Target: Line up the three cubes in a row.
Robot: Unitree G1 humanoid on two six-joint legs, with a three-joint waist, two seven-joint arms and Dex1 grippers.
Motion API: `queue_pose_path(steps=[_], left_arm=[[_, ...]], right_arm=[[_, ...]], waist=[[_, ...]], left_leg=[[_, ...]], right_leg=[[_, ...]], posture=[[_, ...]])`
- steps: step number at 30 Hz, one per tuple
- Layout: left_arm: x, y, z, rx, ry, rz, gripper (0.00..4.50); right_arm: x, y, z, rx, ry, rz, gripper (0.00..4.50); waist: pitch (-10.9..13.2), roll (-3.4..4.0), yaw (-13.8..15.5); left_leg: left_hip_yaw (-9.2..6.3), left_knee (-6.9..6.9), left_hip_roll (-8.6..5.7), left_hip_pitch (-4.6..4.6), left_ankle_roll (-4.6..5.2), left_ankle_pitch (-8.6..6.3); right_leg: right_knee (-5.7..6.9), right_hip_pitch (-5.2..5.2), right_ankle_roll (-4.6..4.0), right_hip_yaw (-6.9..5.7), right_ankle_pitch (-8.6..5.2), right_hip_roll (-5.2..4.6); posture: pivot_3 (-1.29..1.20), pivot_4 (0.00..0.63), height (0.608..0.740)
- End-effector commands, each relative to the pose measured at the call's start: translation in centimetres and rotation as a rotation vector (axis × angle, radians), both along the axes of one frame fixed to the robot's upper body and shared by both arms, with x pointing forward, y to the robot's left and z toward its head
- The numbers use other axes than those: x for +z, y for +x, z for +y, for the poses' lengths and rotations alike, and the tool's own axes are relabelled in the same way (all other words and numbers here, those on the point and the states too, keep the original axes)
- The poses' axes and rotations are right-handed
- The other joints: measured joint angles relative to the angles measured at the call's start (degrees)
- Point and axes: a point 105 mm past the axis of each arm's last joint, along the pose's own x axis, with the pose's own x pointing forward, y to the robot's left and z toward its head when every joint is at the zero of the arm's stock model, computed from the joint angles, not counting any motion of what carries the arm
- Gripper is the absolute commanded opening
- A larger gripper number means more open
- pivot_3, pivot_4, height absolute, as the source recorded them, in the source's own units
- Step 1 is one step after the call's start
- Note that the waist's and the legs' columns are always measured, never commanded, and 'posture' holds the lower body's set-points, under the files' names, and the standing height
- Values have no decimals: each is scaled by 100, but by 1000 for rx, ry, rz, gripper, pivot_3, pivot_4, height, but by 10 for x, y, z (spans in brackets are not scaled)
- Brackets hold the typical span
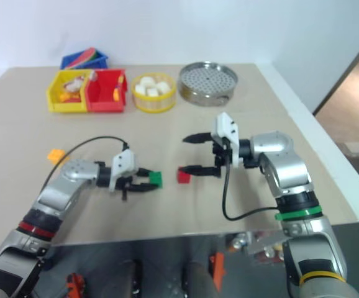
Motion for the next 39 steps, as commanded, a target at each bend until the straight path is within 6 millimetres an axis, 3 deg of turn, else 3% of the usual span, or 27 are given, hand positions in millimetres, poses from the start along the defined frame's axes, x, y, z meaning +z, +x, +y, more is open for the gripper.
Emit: queue_pose_path(steps=[1,2,4,10,17,21,23,27,29,31,39], left_arm=[[0,3,2,12,13,-4,1303],[0,3,2,15,10,6,1303],[0,3,3,14,20,5,2339],[7,6,6,25,13,-29,4383],[52,-4,20,45,-37,-88,4446],[85,-20,45,156,-141,-13,4446],[96,-19,63,279,-189,-19,4446],[114,0,122,684,-310,-151,4446],[114,5,163,905,-386,-201,4446],[106,4,188,1012,-417,-200,4446],[76,1,226,1047,-349,-103,4446]], right_arm=[[9,-9,1,42,3,-26,4500],[9,-9,1,42,2,-25,4500],[8,-9,1,41,2,-26,4500],[7,-7,1,35,2,-27,4500],[12,-4,0,6,23,-31,4500],[15,0,-5,-24,33,-41,4500],[16,2,-7,-39,41,-41,4500],[18,6,-6,-55,56,-53,4500],[17,7,-3,-50,61,-55,4500],[15,7,1,-34,59,-56,4500],[26,6,13,12,128,-26,4500]], waist=[[0,0,0],[0,0,0],[0,0,0],[0,0,0],[1,0,-6],[1,0,-17],[1,1,-19],[1,0,-14],[1,0,-14],[1,0,-18],[1,-2,1]], left_leg=[[0,2,0,0,0,0],[1,2,0,0,0,0],[0,3,0,0,0,0],[0,0,1,0,-1,0],[0,-2,2,-2,-1,-1],[0,-4,3,-2,-1,-1],[-1,-5,4,-1,-1,-1],[-6,-5,4,1,-1,-1],[-5,-5,4,3,-1,-1],[-2,-4,4,4,-1,-1],[1,-6,4,3,-3,-2]], right_leg=[[0,0,0,0,0,0],[0,1,0,0,1,0],[0,1,0,0,1,0],[0,-2,-1,0,-2,1],[0,-4,-1,0,-3,2],[0,-5,-2,0,-4,2],[0,-5,-2,0,-7,2],[1,-3,-2,-5,-7,2],[2,-1,-2,-4,-6,1],[1,-1,-1,-2,-5,0],[1,-2,-6,-7,-5,-4]], posture=[[0,150,740],[0,150,740],[0,150,740],[0,150,740],[0,150,740],[0,150,740],[0,150,740],[0,150,740],[0,150,740],[0,150,740],[0,150,740]])
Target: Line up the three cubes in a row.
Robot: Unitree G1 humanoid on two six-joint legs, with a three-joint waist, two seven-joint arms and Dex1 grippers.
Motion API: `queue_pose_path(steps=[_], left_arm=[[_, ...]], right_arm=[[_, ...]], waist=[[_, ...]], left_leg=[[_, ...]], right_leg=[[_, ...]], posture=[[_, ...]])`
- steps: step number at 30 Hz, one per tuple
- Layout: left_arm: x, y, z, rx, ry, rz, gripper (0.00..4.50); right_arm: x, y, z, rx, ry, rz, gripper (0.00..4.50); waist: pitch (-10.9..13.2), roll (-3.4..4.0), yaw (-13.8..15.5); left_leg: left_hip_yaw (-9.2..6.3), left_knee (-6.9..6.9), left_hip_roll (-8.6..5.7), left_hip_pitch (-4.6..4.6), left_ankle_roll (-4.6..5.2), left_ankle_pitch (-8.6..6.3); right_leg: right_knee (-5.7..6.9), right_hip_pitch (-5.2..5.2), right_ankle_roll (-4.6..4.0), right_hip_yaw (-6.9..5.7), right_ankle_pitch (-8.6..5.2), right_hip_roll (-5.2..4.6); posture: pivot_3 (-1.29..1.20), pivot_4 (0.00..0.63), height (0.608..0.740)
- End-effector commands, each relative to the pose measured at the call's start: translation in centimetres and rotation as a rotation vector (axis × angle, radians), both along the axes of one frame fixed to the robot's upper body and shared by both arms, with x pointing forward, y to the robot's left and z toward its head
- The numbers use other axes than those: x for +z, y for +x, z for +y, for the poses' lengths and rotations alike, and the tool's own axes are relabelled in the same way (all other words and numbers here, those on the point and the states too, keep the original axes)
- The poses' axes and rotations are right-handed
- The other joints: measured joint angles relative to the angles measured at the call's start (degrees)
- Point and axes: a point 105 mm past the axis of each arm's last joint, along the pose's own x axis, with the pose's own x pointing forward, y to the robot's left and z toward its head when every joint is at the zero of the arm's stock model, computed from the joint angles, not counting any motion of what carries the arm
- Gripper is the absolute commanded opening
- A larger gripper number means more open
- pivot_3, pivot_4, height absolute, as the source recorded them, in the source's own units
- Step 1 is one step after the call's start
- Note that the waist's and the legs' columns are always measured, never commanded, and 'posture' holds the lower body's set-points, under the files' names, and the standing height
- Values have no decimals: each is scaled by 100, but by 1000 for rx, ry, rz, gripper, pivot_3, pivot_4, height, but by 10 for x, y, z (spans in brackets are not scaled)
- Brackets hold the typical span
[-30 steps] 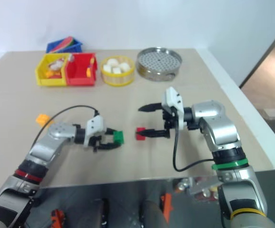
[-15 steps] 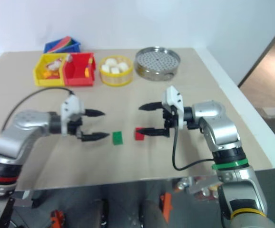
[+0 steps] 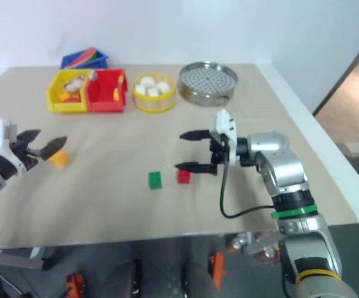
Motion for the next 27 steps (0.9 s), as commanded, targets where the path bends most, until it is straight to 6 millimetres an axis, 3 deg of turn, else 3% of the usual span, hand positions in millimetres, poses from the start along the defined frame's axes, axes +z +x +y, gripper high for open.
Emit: queue_pose_path(steps=[1,19,22,27], left_arm=[[5,-1,13,-8,51,-11,4446],[-46,14,17,20,43,161,4446],[-54,16,26,75,64,195,3653],[-53,17,26,80,76,189,1904]], right_arm=[[21,-1,4,19,58,-28,4500],[11,-1,-4,-13,-11,-66,4500],[12,-1,-5,-19,-11,-69,4500],[11,0,-6,-27,-14,-70,4500]], waist=[[0,0,-2],[0,-1,-2],[0,-1,-1],[-1,-1,-1]], left_leg=[[3,0,2,0,-1,-1],[8,-18,6,0,-2,-1],[9,-18,5,0,-2,-1],[9,-18,6,0,-2,-1]], right_leg=[[0,-2,-4,0,1,-1],[-1,-12,-13,-2,-3,-1],[-1,-12,-12,-2,-3,-2],[-1,-12,-12,-2,-3,-2]], posture=[[0,150,740],[0,150,740],[0,150,740],[0,150,740]])
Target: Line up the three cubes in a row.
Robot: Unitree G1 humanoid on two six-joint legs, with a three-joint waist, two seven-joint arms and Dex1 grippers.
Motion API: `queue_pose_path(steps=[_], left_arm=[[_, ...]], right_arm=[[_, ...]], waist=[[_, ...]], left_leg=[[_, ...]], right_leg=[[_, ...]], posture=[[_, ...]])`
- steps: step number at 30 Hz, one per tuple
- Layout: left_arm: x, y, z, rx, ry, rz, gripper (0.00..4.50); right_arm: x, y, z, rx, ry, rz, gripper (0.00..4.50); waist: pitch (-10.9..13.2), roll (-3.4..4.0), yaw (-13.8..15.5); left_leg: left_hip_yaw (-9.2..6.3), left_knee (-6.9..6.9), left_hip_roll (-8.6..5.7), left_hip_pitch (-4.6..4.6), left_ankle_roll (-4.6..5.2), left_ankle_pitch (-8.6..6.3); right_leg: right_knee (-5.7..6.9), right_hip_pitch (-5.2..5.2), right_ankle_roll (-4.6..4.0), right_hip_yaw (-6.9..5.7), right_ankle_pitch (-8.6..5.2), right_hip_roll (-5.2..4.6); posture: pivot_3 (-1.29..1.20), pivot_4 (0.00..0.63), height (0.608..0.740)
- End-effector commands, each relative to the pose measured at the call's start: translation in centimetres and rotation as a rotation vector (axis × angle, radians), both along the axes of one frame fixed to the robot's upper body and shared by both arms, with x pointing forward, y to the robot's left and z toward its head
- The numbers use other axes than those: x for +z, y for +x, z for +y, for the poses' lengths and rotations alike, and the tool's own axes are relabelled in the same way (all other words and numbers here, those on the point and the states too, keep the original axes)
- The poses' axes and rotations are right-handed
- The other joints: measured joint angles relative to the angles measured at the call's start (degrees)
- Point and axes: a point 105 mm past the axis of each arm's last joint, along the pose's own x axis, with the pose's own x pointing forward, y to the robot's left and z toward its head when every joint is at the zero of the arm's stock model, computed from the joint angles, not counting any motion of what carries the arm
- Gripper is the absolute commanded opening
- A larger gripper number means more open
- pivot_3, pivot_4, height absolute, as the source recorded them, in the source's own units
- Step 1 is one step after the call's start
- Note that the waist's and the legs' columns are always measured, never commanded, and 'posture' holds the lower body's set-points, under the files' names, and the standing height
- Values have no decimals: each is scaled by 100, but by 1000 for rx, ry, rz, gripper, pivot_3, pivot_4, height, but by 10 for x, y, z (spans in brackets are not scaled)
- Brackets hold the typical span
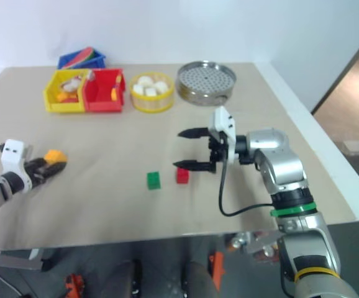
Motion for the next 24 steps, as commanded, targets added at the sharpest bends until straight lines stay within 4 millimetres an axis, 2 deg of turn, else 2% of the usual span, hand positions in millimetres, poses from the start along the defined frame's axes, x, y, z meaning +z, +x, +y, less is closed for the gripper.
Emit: queue_pose_path(steps=[1,5,8,10,12,16,20,24], left_arm=[[16,4,1,-6,36,-55,1585],[25,4,-12,-94,56,-97,1585],[30,-1,-39,-248,112,-120,1585],[34,-9,-73,-432,192,-155,1585],[36,-17,-103,-576,199,-166,1585],[32,-39,-149,-840,172,-120,1585],[23,-43,-170,-986,187,-63,1585],[16,-40,-179,-1076,225,-22,1585]], right_arm=[[9,-2,-3,-9,0,-51,4500],[8,-2,-5,-14,-5,-51,4500],[7,-2,-5,-18,-7,-51,4500],[7,-1,-8,-26,-11,-54,4500],[7,0,-9,-34,-13,-57,4500],[6,0,-12,-43,-15,-58,4500],[5,-1,-13,-45,-21,-56,4500],[4,0,-15,-58,-26,-59,4500]], waist=[[0,0,0],[0,0,0],[0,0,0],[0,0,0],[0,0,2],[0,0,0],[0,1,-5],[0,1,-3]], left_leg=[[0,0,0,0,0,0],[0,0,0,0,0,0],[1,0,0,0,-1,0],[3,0,-1,-1,-1,-1],[6,-1,-2,-1,-5,-2],[7,0,-2,-1,-5,-2],[3,0,0,1,-4,-1],[-5,1,0,1,-2,0]], right_leg=[[0,0,0,0,0,0],[0,0,0,0,0,-1],[0,0,0,1,0,-2],[0,0,0,2,0,-4],[-1,1,0,5,0,-5],[-1,1,1,8,-1,-4],[-1,0,0,8,-1,8],[1,1,-1,7,0,15]], posture=[[0,150,740],[0,150,740],[0,150,740],[0,150,740],[0,150,740],[0,150,740],[0,150,740],[0,150,740]])
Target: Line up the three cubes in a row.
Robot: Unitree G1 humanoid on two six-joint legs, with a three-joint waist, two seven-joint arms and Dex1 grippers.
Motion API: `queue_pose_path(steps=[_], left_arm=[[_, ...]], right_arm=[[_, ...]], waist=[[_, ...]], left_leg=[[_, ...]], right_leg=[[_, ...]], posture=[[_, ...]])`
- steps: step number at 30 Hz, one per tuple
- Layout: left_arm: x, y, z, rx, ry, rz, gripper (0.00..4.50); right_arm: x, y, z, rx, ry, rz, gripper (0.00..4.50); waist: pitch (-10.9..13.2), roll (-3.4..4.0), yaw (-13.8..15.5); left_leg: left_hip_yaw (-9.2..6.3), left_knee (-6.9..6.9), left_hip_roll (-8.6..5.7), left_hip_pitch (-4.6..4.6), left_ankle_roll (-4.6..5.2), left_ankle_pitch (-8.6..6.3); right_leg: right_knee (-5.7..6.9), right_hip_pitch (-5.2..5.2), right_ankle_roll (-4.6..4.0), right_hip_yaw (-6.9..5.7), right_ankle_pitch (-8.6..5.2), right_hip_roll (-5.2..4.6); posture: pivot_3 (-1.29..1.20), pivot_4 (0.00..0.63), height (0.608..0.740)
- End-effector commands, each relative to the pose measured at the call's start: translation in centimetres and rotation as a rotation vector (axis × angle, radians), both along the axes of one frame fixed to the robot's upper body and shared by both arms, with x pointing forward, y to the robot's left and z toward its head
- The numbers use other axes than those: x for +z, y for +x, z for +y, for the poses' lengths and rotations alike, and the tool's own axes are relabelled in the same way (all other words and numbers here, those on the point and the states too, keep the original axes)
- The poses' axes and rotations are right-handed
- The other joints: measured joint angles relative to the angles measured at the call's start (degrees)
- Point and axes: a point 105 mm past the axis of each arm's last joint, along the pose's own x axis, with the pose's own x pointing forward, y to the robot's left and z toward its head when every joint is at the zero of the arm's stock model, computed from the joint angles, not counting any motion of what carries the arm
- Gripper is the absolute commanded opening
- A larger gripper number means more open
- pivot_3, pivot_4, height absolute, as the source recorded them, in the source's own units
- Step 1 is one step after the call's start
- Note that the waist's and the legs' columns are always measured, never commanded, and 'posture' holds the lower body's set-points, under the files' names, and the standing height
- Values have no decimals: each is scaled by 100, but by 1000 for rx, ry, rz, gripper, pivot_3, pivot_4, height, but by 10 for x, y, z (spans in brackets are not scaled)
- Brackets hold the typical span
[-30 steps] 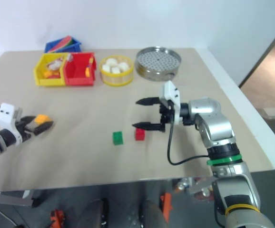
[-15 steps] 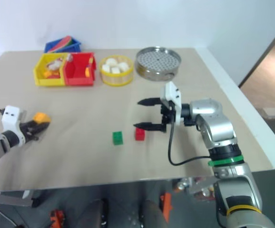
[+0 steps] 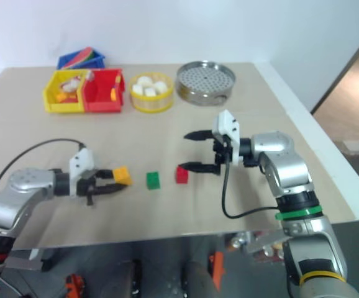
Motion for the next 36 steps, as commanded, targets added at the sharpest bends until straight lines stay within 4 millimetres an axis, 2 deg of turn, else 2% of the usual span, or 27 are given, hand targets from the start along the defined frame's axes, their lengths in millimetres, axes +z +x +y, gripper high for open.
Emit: queue_pose_path(steps=[1,5,17,26,36], left_arm=[[3,3,-2,-59,43,-20,1585],[5,6,-1,-85,53,-24,1585],[2,2,27,-77,115,-31,1585],[-11,8,21,-72,159,-41,1585],[-19,7,17,-76,156,-49,1585]], right_arm=[[12,-1,-5,-11,4,-57,4500],[10,-3,-8,-21,-1,-57,4500],[7,-6,-15,-42,-16,-50,4500],[7,-3,-12,-30,-23,-53,4500],[5,-4,-9,-16,-29,-50,4500]], waist=[[0,0,-3],[0,0,0],[0,0,0],[0,0,1],[0,1,6]], left_leg=[[1,0,0,0,0,0],[2,0,-1,0,0,0],[3,0,0,-1,-1,-1],[3,1,0,-1,-1,-1],[4,11,-3,-1,0,0]], right_leg=[[0,0,0,1,0,0],[-1,0,6,5,-4,0],[0,-1,6,5,-6,-3],[0,0,6,4,-6,-3],[0,7,10,4,-3,-9]], posture=[[0,150,740],[0,150,740],[0,150,740],[0,150,740],[0,150,740]])
